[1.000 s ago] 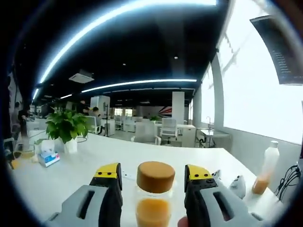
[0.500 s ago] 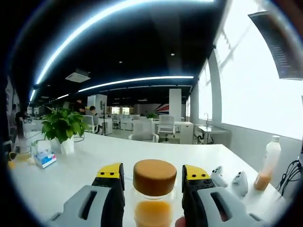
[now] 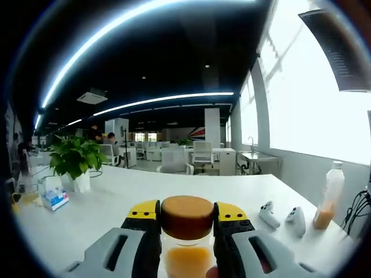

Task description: Open the Petri dish lid, place the lid on the table, pour the liquid culture medium into the Petri dish, pick up the Petri dish lid from the table, and close the Petri dish

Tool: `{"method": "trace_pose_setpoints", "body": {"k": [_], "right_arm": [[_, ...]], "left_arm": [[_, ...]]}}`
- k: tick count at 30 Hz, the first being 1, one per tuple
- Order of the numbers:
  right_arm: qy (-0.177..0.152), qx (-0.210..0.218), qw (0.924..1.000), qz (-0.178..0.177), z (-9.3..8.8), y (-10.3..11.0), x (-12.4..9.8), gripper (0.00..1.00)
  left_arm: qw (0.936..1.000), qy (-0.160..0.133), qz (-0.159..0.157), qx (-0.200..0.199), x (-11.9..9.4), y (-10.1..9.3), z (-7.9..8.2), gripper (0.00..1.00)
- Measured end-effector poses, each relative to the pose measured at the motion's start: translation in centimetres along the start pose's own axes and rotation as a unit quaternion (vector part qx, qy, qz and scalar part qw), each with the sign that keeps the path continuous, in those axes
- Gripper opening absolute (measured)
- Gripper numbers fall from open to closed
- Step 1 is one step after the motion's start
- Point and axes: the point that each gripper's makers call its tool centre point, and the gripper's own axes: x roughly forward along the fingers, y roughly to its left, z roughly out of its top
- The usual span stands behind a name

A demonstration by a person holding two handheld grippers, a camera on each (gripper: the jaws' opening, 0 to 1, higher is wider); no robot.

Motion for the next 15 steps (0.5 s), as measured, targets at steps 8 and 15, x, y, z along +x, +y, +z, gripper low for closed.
{"method": "trace_pose_setpoints", "body": {"k": [8, 15], "right_arm": [[-0.017, 0.002, 0.9999, 0.000, 1.0, 0.3, -0.6, 0.30], [-0.057, 0.001, 0.9983, 0.006, 3.8, 1.4, -2.4, 0.30]], "left_arm": [[1.0000, 0.002, -0.003, -0.001, 0.1, -0.4, -0.2, 0.49], [1.0000, 0.002, -0.005, 0.001, 0.2, -0.6, -0.1, 0.49]]}}
